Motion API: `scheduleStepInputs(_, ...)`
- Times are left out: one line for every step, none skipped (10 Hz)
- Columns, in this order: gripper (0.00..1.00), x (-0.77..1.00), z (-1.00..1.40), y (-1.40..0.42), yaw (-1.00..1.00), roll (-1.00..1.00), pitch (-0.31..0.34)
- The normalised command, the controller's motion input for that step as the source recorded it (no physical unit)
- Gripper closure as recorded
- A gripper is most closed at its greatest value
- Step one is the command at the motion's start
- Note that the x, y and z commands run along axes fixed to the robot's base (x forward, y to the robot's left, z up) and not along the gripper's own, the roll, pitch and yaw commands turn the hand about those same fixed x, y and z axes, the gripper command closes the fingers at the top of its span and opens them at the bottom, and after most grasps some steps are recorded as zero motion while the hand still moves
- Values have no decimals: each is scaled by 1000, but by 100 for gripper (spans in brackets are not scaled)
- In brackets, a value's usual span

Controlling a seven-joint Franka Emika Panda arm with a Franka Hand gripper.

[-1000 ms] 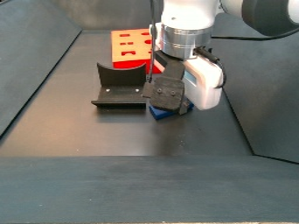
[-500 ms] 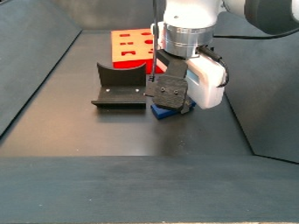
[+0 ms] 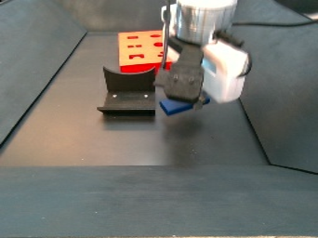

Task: Pick up the square-circle object. Move up. Rotate the square-circle object. Place the square-circle object on the fixture. Regrasp the square-circle object. Move to above the board. Insert the square-circle object.
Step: Move up, then rotate the square-circle object.

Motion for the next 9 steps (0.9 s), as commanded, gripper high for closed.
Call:
scheduleStepInputs(100,-11,249,9,-33,46,75)
scheduleStepInputs(100,-260,833,78,0,0,0)
scheduleStepInputs(100,-242,683,74,6,14,-15)
scheduleStepInputs(100,-169,592,35,-12,24,-24)
scheduleStepInputs(100,-120,517,21,-17,29,-10)
scheduleStepInputs(100,-59,337,23,-26,36,43)
scheduleStepInputs(100,-34,199,18,-24,40,71)
scheduleStepInputs(100,0,0,0,-1000,0,0)
scheduleStepInputs(100,6,-19,-3,-1000,-1,0)
